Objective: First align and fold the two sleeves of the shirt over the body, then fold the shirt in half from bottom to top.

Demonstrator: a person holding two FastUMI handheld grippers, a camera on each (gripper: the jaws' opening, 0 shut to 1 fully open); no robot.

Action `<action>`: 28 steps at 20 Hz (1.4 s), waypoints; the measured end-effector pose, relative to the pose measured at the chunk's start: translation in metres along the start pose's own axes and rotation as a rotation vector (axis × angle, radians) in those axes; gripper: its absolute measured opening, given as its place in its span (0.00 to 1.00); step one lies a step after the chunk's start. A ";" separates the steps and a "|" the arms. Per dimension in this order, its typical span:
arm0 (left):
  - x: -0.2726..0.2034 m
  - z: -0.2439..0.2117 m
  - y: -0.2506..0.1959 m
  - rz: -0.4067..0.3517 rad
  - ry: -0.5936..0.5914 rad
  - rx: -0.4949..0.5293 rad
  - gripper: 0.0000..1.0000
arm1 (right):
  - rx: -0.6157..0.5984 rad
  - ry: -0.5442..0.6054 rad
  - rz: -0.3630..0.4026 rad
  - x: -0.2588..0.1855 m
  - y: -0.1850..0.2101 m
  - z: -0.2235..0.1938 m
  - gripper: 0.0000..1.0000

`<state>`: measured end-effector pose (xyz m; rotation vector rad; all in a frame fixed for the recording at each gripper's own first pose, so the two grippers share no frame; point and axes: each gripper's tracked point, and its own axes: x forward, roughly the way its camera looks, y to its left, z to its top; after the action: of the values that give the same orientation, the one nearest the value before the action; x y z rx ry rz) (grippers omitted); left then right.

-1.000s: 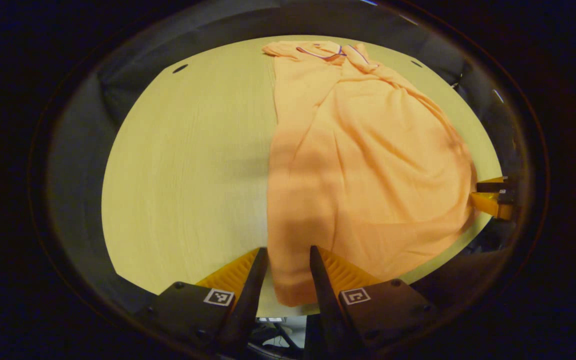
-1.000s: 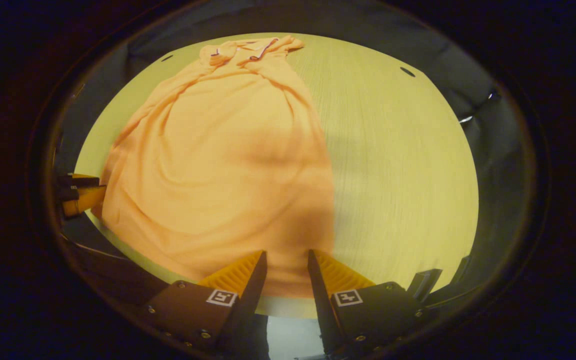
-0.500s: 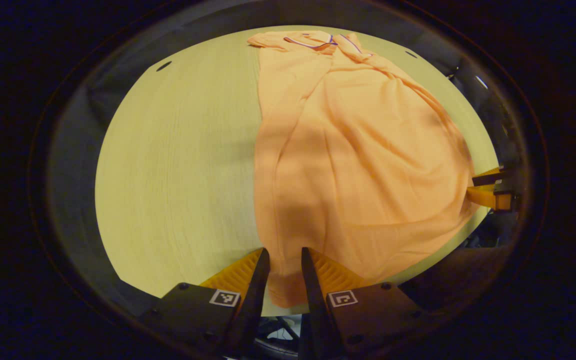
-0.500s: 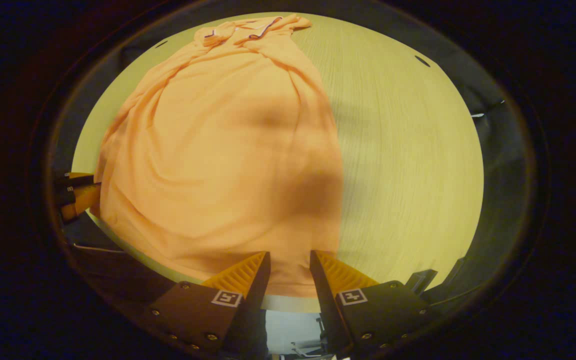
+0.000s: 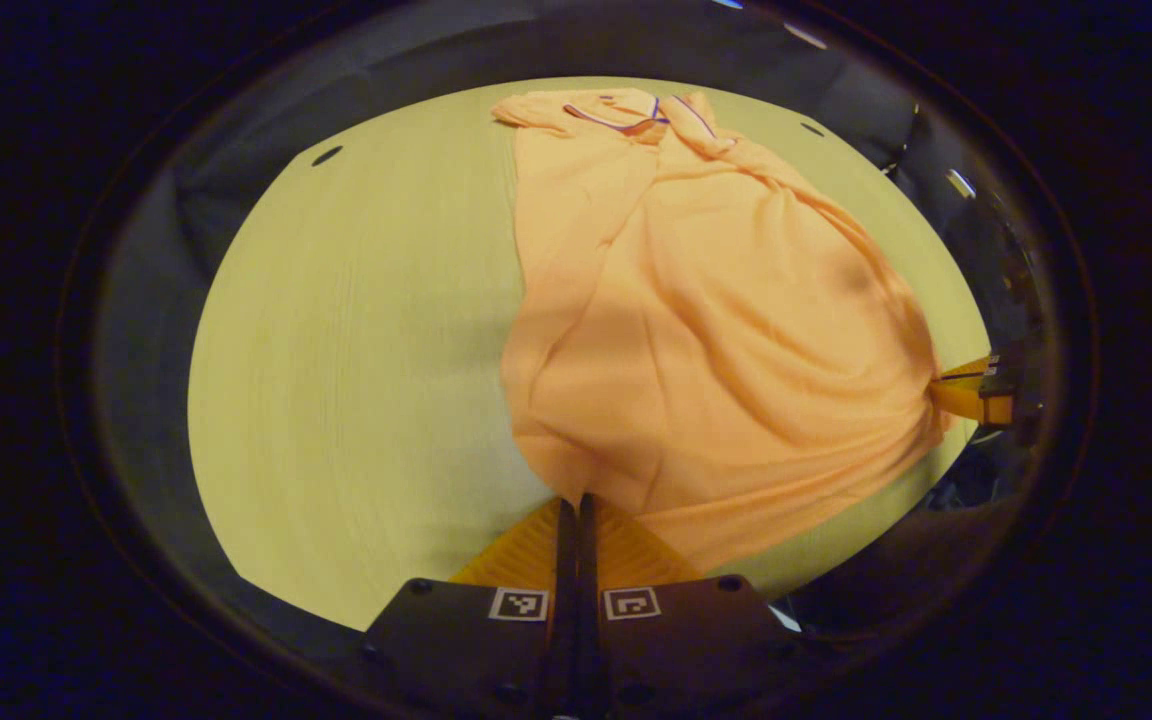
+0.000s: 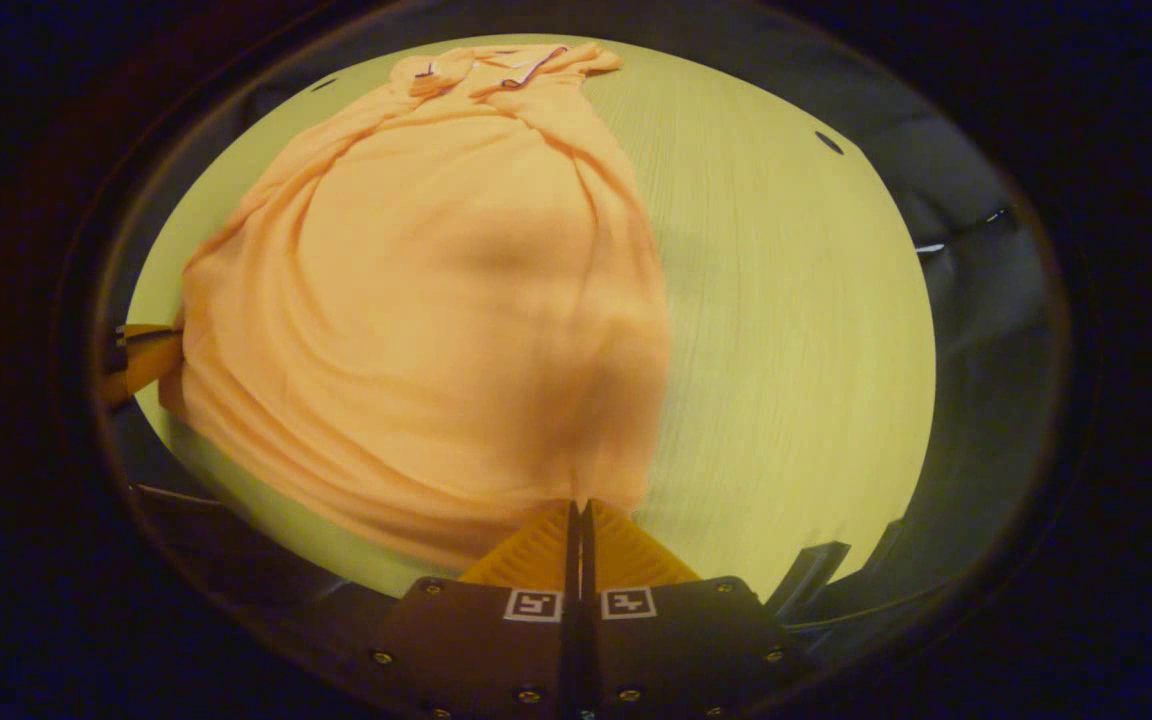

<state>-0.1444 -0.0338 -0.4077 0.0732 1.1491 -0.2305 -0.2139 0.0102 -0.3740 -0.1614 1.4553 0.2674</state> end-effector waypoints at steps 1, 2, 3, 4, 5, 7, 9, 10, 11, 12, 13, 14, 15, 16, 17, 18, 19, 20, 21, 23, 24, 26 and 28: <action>-0.003 0.008 0.000 -0.007 -0.017 -0.015 0.06 | 0.014 -0.014 0.004 -0.004 0.000 0.007 0.00; -0.006 0.017 0.001 -0.010 -0.032 -0.031 0.06 | 0.023 -0.028 0.006 -0.008 0.000 0.015 0.00; -0.008 0.025 0.002 -0.012 -0.047 -0.043 0.06 | 0.034 -0.046 0.011 -0.013 -0.001 0.024 0.00; -0.011 0.035 0.005 -0.011 -0.062 -0.048 0.06 | 0.048 -0.061 0.020 -0.017 -0.001 0.034 0.00; -0.014 0.044 0.007 -0.009 -0.074 -0.048 0.06 | 0.062 -0.075 0.030 -0.022 -0.001 0.045 0.00; -0.018 0.062 0.013 -0.007 -0.100 -0.047 0.06 | 0.077 -0.109 0.038 -0.029 -0.005 0.068 0.00; -0.020 0.081 0.020 -0.004 -0.121 -0.053 0.06 | 0.080 -0.145 0.039 -0.037 -0.009 0.094 0.00; -0.021 0.090 0.025 -0.002 -0.131 -0.057 0.06 | 0.084 -0.164 0.043 -0.041 -0.010 0.107 0.00; -0.021 0.099 0.028 -0.002 -0.139 -0.064 0.06 | 0.085 -0.182 0.045 -0.044 -0.012 0.121 0.00; -0.020 0.108 0.032 -0.002 -0.148 -0.074 0.06 | 0.085 -0.200 0.045 -0.047 -0.013 0.135 0.00; -0.021 0.117 0.037 -0.001 -0.158 -0.084 0.06 | 0.084 -0.221 0.044 -0.051 -0.016 0.150 0.00; -0.022 0.126 0.041 -0.001 -0.165 -0.094 0.06 | 0.081 -0.238 0.044 -0.055 -0.017 0.162 0.00; -0.022 0.135 0.046 0.000 -0.176 -0.104 0.06 | 0.079 -0.253 0.044 -0.059 -0.018 0.176 0.00; -0.021 0.146 0.050 0.003 -0.187 -0.113 0.06 | 0.078 -0.268 0.044 -0.062 -0.020 0.187 0.00; -0.019 0.158 0.052 0.002 -0.199 -0.122 0.06 | 0.078 -0.282 0.045 -0.064 -0.021 0.199 0.00; -0.018 0.169 0.056 0.002 -0.209 -0.132 0.06 | 0.080 -0.295 0.047 -0.065 -0.021 0.211 0.04; -0.019 0.180 0.059 0.000 -0.221 -0.140 0.06 | 0.081 -0.306 0.047 -0.066 -0.023 0.224 0.00; -0.018 0.192 0.061 -0.002 -0.232 -0.144 0.06 | 0.080 -0.318 0.045 -0.067 -0.024 0.235 0.00; -0.018 0.203 0.065 0.000 -0.243 -0.145 0.06 | 0.078 -0.330 0.044 -0.069 -0.027 0.246 0.00; -0.019 0.227 0.072 0.002 -0.265 -0.143 0.06 | 0.078 -0.353 0.048 -0.071 -0.033 0.268 0.00; -0.017 0.239 0.075 0.001 -0.276 -0.142 0.06 | 0.080 -0.363 0.048 -0.070 -0.036 0.278 0.00; -0.014 0.262 0.081 0.002 -0.296 -0.139 0.06 | 0.087 -0.388 0.045 -0.072 -0.043 0.302 0.00; -0.008 0.286 0.086 0.003 -0.311 -0.138 0.06 | 0.097 -0.408 0.047 -0.074 -0.049 0.323 0.00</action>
<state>0.1270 0.0007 -0.2884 -0.0811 0.8522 -0.1532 0.1015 0.0444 -0.2667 0.0081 1.0646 0.2508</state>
